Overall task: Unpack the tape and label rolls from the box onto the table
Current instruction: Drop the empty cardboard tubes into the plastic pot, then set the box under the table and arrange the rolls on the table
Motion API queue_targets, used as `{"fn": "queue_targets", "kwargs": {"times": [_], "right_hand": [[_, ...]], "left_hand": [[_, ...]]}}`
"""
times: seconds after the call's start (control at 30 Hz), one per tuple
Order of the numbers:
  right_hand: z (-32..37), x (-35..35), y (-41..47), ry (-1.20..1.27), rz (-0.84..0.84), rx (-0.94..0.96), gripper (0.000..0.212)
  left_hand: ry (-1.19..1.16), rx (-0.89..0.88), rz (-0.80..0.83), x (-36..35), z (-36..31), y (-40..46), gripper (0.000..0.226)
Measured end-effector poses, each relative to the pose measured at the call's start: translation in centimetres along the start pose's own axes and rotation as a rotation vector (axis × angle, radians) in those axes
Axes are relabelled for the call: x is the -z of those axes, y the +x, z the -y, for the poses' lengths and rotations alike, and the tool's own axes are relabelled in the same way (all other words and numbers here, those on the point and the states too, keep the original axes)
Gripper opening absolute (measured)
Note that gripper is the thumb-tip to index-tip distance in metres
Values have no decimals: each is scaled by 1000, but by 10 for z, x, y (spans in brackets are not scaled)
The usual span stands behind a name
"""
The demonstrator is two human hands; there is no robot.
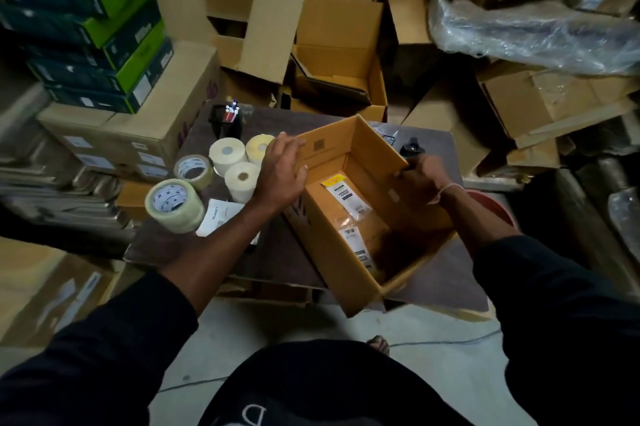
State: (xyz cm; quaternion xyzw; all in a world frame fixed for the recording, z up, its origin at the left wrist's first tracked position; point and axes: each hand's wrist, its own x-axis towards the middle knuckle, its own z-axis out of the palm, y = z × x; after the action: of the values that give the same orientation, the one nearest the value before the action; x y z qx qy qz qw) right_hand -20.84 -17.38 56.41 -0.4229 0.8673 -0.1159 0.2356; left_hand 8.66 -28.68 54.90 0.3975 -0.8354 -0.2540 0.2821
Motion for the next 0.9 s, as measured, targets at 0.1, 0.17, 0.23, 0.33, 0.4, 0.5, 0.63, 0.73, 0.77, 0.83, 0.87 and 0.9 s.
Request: {"fn": "queue_targets", "kwargs": {"times": [0.1, 0.17, 0.23, 0.33, 0.4, 0.5, 0.63, 0.73, 0.77, 0.83, 0.87, 0.9], "right_hand": [[-4, 8, -14, 88, -24, -56, 36], [-7, 13, -22, 77, -47, -82, 38], [-13, 17, -28, 58, -67, -121, 41], [-26, 20, -42, 69, -93, -185, 42], [-37, 21, -51, 87, -126, -231, 43], [-60, 23, -60, 88, -156, -281, 46], [-83, 35, -76, 131, -189, -278, 43], [-106, 45, -87, 186, -153, -247, 41], [-117, 48, -91, 224, -133, -238, 41], [-146, 48, -96, 352, -122, -214, 44], [-160, 49, -101, 425, -126, -208, 45], [-169, 51, -110, 497, -126, -203, 43]], "left_hand": [[-82, 120, -14, -1, -16, -1, 67], [-153, 242, 31, -3, -29, 0, 87], [-259, 346, 141, -12, -41, 0, 103], [-428, 441, 260, -31, -56, -1, 115], [-490, 494, 301, -43, -65, 0, 113], [-575, 525, 316, -57, -82, 3, 105], [-612, 511, 330, -83, -97, 8, 107], [-542, 510, 277, -95, -123, 12, 87], [-513, 503, 254, -98, -135, 13, 81], [-447, 493, 230, -96, -171, 7, 75], [-413, 475, 232, -97, -190, 4, 76], [-374, 457, 227, -99, -206, 1, 78]]}}
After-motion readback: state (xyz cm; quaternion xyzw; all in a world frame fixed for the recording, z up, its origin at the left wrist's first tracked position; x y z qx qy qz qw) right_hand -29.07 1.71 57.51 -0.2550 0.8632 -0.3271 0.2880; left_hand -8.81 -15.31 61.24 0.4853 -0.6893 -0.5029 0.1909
